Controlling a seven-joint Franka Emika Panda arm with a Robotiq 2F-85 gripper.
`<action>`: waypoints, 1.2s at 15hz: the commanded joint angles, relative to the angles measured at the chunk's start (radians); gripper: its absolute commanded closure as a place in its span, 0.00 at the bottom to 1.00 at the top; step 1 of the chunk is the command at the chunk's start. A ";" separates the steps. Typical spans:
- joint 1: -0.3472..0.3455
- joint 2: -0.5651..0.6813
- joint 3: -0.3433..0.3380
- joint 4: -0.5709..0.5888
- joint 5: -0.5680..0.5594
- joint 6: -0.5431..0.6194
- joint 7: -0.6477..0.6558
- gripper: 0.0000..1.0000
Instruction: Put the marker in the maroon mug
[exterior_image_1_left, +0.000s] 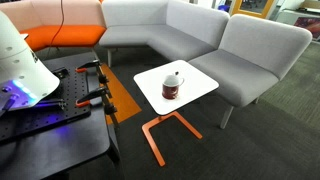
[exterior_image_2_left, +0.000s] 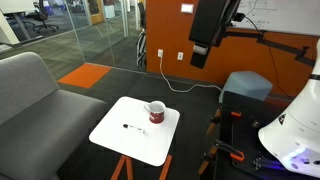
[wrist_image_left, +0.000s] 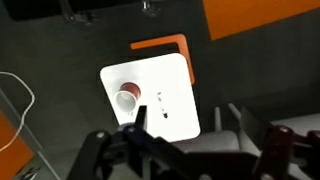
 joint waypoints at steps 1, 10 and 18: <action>0.012 0.003 -0.010 0.002 -0.008 -0.002 0.006 0.00; -0.027 0.126 -0.067 -0.049 -0.090 0.311 -0.136 0.00; -0.044 0.781 -0.282 0.081 -0.013 0.652 -0.490 0.00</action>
